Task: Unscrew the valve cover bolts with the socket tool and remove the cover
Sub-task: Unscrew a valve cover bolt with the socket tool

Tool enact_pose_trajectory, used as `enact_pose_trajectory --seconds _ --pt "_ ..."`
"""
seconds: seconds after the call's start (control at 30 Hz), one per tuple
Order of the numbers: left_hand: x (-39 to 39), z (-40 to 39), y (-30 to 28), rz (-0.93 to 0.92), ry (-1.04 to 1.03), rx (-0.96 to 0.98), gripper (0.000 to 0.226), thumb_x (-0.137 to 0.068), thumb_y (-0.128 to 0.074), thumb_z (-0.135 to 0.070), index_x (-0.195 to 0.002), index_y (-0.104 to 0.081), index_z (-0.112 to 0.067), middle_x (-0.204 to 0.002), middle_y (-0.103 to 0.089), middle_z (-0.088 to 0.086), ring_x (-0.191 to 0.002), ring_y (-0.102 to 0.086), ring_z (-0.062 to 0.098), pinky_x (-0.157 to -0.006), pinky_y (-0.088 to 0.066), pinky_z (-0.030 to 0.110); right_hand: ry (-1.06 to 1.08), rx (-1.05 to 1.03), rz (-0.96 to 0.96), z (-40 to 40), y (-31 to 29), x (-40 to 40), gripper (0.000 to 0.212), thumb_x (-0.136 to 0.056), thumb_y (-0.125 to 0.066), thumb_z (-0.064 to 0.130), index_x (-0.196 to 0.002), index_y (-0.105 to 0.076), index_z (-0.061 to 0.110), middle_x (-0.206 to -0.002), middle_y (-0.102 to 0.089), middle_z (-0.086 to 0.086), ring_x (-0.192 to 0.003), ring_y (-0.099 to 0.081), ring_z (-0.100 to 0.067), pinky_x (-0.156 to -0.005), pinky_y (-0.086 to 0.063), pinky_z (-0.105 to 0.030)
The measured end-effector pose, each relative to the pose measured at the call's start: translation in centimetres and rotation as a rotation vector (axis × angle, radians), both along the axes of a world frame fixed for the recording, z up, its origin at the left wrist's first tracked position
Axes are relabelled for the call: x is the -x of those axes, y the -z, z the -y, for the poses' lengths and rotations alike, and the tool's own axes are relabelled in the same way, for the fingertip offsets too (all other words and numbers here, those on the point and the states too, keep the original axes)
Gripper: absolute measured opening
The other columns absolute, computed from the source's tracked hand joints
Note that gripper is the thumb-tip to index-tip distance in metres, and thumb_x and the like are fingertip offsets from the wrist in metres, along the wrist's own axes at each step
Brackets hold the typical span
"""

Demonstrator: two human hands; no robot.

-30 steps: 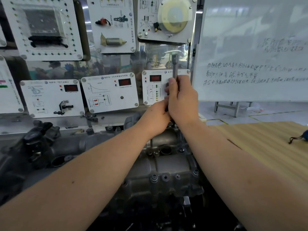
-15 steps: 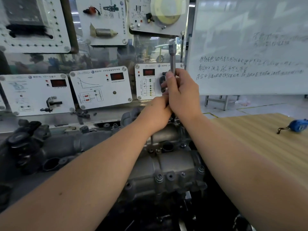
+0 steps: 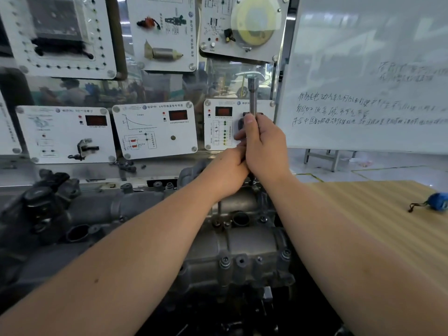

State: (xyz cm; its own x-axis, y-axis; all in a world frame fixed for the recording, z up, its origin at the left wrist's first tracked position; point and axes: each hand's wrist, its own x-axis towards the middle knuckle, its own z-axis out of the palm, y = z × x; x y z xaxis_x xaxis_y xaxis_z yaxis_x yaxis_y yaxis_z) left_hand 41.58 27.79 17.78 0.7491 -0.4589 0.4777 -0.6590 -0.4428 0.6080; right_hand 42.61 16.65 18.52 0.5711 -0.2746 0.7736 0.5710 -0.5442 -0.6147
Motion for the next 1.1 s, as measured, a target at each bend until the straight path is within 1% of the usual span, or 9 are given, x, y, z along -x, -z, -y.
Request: enact_pose_trajectory --seconds 0.13,0.33,0.53,0.63,0.7,0.77,0.83,0.97,1.1 --pt "0.13 -0.03 0.05 0.003 0.016 0.030 0.034 -0.103 -0.047 -0.014 -0.132 -0.059 -0.025 -0.101 -0.072 0.001 -0.093 -0.068 0.027 -0.081 -0.054 0.043 -0.028 -0.015 -0.012 -0.08 -0.12 0.11 0.034 -0.103 -0.037 0.043 -0.090 -0.062 0.024 -0.077 -0.071 0.014 -0.071 -0.064 0.000 -0.070 -0.049 -0.027" --pt "-0.36 0.15 0.04 0.043 0.037 0.001 0.018 -0.101 -0.051 -0.012 -0.112 -0.056 -0.026 -0.091 -0.065 -0.013 -0.083 -0.062 0.003 -0.067 -0.047 0.016 -0.009 -0.077 0.060 0.44 -0.04 0.37 0.033 -0.096 -0.053 0.048 -0.112 -0.060 0.020 -0.084 -0.071 -0.001 -0.081 -0.069 -0.014 -0.074 -0.055 -0.034" --pt "-0.27 0.26 -0.03 0.029 0.028 0.006 0.019 -0.101 -0.050 -0.013 -0.115 -0.062 -0.015 -0.098 -0.071 0.006 -0.091 -0.067 0.025 -0.083 -0.054 0.047 -0.060 -0.115 0.041 -0.03 -0.42 0.43 0.028 -0.100 -0.046 0.045 -0.079 -0.061 0.032 -0.080 -0.074 0.013 -0.069 -0.069 -0.007 -0.068 -0.052 -0.029" --pt "-0.32 0.05 0.05 0.011 0.072 0.013 0.022 -0.105 -0.048 -0.016 -0.122 -0.060 -0.023 -0.103 -0.068 -0.008 -0.094 -0.067 0.014 -0.083 -0.054 0.031 -0.075 -0.101 0.012 -0.11 -0.44 0.37 0.031 -0.100 -0.039 0.048 -0.082 -0.060 0.034 -0.077 -0.074 0.016 -0.071 -0.069 -0.008 -0.074 -0.054 -0.035" --pt "-0.40 -0.04 0.00 0.023 0.082 0.016 0.025 -0.105 -0.047 -0.016 -0.126 -0.059 -0.023 -0.101 -0.062 -0.020 -0.088 -0.063 -0.002 -0.070 -0.048 0.011 -0.078 -0.091 0.014 -0.04 -0.40 0.35 0.029 -0.100 -0.038 0.049 -0.085 -0.059 0.035 -0.077 -0.074 0.018 -0.072 -0.069 -0.005 -0.074 -0.053 -0.032" --pt "-0.35 -0.01 -0.07 0.037 0.081 0.018 0.022 -0.104 -0.048 -0.013 -0.120 -0.059 -0.022 -0.094 -0.060 -0.019 -0.075 -0.060 -0.011 -0.059 -0.041 0.007 -0.082 -0.080 0.034 0.10 -0.28 0.38 0.027 -0.099 -0.043 0.049 -0.097 -0.062 0.030 -0.080 -0.074 0.018 -0.075 -0.069 -0.001 -0.073 -0.051 -0.025" --pt "-0.29 0.06 -0.14 0.042 0.067 0.015 0.020 -0.102 -0.050 -0.012 -0.118 -0.059 -0.021 -0.090 -0.063 -0.013 -0.069 -0.059 -0.009 -0.056 -0.040 0.009 -0.068 -0.079 0.064 0.29 -0.18 0.35 0.024 -0.098 -0.051 0.046 -0.108 -0.061 0.026 -0.081 -0.073 0.018 -0.079 -0.069 0.001 -0.072 -0.050 -0.016" --pt "-0.45 0.21 0.01 0.035 0.037 0.037 0.019 -0.100 -0.052 -0.010 -0.115 -0.062 -0.015 -0.095 -0.070 0.005 -0.087 -0.066 0.019 -0.067 -0.048 0.025 -0.033 -0.054 0.081 0.32 -0.20 0.39 0.020 -0.100 -0.047 0.040 -0.090 -0.059 0.028 -0.080 -0.070 0.016 -0.072 -0.067 0.001 -0.065 -0.047 -0.011" --pt "-0.21 0.11 0.21 0.004 0.058 0.049 0.027 -0.103 -0.048 -0.015 -0.099 -0.063 -0.037 -0.097 -0.073 0.006 -0.090 -0.067 0.025 -0.080 -0.054 0.040 -0.068 -0.067 0.072 0.13 -0.17 0.56 0.027 -0.105 -0.038 0.037 -0.095 -0.060 0.024 -0.078 -0.070 0.014 -0.064 -0.066 0.000 -0.063 -0.048 -0.013"
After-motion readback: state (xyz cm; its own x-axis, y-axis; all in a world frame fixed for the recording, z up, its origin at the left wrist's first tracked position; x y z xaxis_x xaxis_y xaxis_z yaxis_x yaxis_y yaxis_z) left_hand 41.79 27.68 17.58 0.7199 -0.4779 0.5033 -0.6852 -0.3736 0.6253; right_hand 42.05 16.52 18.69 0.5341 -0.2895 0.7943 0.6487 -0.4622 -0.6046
